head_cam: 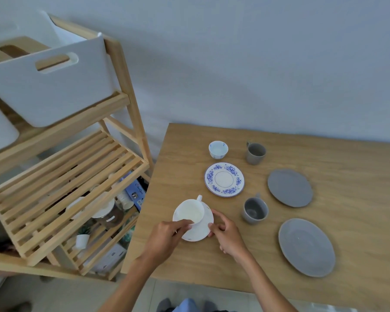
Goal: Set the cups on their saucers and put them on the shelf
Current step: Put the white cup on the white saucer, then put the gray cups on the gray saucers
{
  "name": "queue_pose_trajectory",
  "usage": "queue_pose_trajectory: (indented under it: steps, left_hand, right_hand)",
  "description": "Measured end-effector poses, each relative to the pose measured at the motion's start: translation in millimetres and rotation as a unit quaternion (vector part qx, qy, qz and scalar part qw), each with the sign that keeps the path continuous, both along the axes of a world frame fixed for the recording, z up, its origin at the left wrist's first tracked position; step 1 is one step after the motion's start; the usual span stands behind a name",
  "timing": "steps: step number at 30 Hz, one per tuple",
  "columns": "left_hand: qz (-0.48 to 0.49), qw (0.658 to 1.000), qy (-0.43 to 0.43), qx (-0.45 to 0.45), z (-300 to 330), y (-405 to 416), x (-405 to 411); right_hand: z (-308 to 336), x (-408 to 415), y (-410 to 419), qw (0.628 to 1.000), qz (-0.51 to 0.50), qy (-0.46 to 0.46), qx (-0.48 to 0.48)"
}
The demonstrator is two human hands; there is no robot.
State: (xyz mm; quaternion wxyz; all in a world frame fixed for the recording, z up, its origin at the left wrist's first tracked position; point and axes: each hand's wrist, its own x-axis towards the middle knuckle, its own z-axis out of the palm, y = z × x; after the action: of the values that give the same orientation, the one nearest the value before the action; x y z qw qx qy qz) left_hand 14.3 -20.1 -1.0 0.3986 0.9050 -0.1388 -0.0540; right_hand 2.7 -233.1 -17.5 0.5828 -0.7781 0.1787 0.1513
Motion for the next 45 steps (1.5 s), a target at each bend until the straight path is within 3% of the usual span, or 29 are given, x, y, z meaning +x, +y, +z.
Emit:
queue_pose_trajectory:
  steps: [22, 38, 45]
  left_hand:
    - [-0.090, 0.995, -0.032, 0.016, -13.9, 15.4, 7.9]
    - [-0.061, 0.993, -0.038, -0.091, -1.4, -6.2, -19.7]
    - [-0.013, 0.995, -0.021, -0.094, 3.4, -70.6, -49.2]
  right_hand:
    - [2.5, -0.9, 8.2, 1.000, -0.027, -0.003, -0.007]
    - [24.2, -37.6, -21.5, 0.996, -0.089, -0.011, -0.010]
    - [39.1, -59.9, -71.2, 0.999, -0.020, -0.023, 0.011]
